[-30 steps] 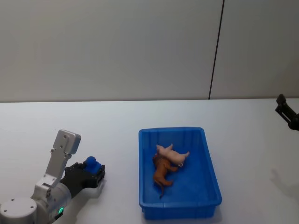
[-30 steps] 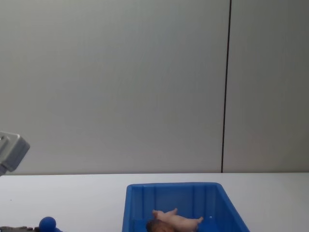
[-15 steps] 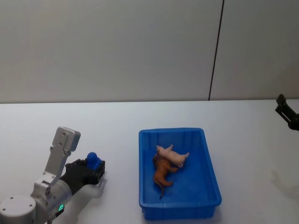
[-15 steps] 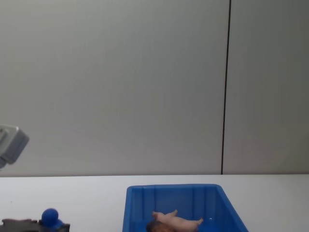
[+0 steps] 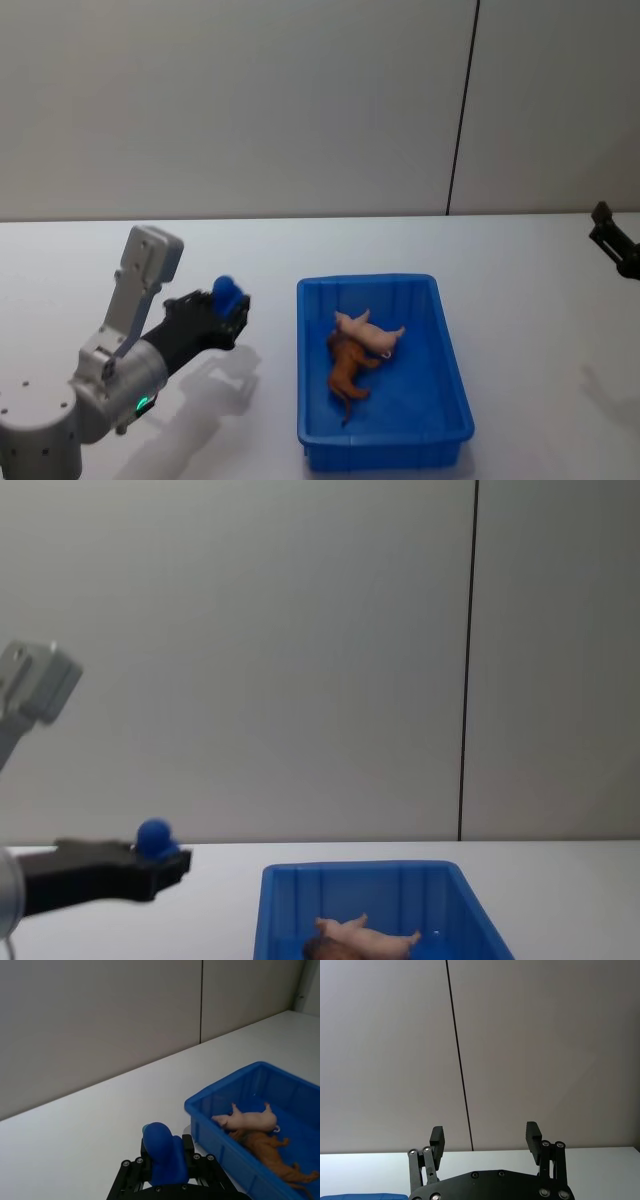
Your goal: Pick up the two dolls from the table and place them into the box.
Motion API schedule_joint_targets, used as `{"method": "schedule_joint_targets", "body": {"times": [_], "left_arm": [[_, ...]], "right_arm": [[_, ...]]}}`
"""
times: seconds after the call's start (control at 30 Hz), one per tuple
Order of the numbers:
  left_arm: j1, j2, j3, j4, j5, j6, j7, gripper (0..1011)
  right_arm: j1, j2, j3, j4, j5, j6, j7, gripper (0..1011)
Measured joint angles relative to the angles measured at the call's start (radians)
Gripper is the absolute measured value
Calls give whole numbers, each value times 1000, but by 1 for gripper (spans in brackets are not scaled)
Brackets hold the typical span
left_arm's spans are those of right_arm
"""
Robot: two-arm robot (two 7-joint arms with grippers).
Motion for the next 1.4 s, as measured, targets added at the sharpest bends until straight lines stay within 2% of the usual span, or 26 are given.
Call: {"method": "schedule_joint_targets", "body": {"times": [0.3, 0.5, 0.67, 0.8, 1.2, 1.3, 1.4], "left_arm": [[-34, -11, 4, -21, 20, 0, -97, 326], [-54, -17, 13, -30, 46, 22, -181, 293], [-75, -25, 29, -30, 95, 59, -271, 260], [-90, -34, 40, -21, 124, 78, -309, 238], [-134, -71, 64, 21, 176, 92, -334, 173], [-141, -77, 67, 29, 184, 92, -335, 248], [-148, -84, 71, 37, 190, 92, -335, 371]], "right_arm": [[0, 0, 0, 0, 0, 0, 0, 1001], [0, 0, 0, 0, 0, 0, 0, 1001], [0, 0, 0, 0, 0, 0, 0, 1001], [0, 0, 0, 0, 0, 0, 0, 1001], [0, 0, 0, 0, 0, 0, 0, 1001], [0, 0, 0, 0, 0, 0, 0, 1001], [0, 0, 0, 0, 0, 0, 0, 1001]]}}
